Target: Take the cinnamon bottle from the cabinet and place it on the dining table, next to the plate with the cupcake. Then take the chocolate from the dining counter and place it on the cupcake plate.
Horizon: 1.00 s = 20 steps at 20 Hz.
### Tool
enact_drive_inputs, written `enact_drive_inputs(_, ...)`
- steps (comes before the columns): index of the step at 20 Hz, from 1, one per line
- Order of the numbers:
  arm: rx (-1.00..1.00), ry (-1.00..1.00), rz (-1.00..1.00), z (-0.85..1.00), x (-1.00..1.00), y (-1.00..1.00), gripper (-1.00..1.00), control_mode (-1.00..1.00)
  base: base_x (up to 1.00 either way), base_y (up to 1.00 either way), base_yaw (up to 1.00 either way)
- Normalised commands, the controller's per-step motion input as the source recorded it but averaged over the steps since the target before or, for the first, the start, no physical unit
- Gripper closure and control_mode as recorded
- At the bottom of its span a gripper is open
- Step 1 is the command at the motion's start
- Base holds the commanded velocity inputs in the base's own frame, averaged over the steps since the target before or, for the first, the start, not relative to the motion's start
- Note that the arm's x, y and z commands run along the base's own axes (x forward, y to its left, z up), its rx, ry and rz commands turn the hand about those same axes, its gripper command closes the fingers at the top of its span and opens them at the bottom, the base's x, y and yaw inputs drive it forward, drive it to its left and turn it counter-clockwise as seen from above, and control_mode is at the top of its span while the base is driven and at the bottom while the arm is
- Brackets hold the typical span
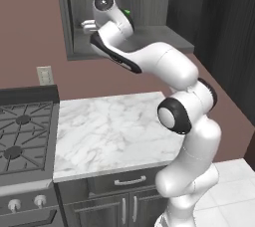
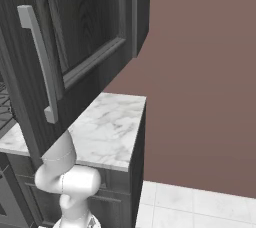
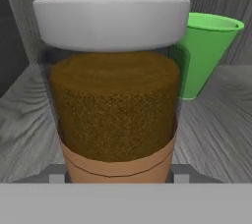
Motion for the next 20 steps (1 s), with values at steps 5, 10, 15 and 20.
enact_drive_inputs(5,0.00,-0.22,0.05,0.00,-0.52,0.03,1.00,-1.00,0.00,0.00,0.00)
enact_drive_inputs(10,0.00,-0.15,0.05,0.00,-0.74,0.18,1.00,-1.00,0.00,0.00,0.00)
enact_drive_inputs(15,0.01,0.00,0.03,0.13,-0.71,0.02,1.00,-1.00,0.00,0.00,0.00)
enact_drive_inputs(20,0.04,0.00,0.03,0.14,-0.80,-0.01,1.00,-1.00,0.00,0.00,0.00)
